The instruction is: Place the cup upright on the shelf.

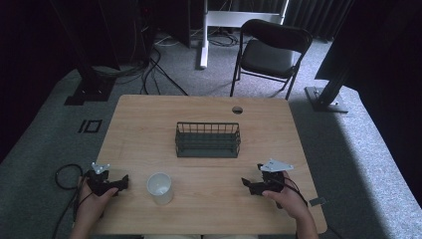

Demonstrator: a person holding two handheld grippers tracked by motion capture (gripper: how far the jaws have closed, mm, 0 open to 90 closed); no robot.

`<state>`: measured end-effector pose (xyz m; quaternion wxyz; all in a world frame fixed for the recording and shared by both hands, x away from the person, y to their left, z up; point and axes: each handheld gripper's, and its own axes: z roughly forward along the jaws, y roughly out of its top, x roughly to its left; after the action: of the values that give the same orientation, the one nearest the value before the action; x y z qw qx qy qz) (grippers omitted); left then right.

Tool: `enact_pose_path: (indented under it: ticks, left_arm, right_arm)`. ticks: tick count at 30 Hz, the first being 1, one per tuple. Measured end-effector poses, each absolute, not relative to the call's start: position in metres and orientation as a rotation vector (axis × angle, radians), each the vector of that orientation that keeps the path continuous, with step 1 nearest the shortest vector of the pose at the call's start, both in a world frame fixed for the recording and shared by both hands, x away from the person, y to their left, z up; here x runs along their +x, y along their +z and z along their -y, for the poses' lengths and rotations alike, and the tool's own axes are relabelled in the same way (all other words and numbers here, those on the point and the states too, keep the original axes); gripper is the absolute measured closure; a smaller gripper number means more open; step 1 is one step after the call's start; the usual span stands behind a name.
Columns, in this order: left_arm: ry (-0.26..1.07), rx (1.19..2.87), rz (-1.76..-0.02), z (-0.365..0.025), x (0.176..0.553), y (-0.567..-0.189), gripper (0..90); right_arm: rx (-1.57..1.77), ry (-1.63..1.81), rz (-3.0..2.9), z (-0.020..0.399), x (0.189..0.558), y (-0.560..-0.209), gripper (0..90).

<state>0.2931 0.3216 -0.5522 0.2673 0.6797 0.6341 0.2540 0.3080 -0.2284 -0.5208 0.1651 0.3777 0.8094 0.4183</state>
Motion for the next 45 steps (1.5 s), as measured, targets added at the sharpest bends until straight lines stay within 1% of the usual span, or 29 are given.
enact_pose_path:
  ticks: [22, 45]
  left_arm:
    - [0.685, 1.834, -1.711, -0.322, 0.293, -0.552, 0.1]
    - [0.685, 1.834, -1.711, -0.322, 0.293, -0.552, 0.1]
  right_arm:
    - [0.881, 1.237, -2.429, 0.178, 0.305, -0.519, 13.1]
    - [0.671, 1.378, -2.526, 0.125, 0.294, -0.514, 13.1]
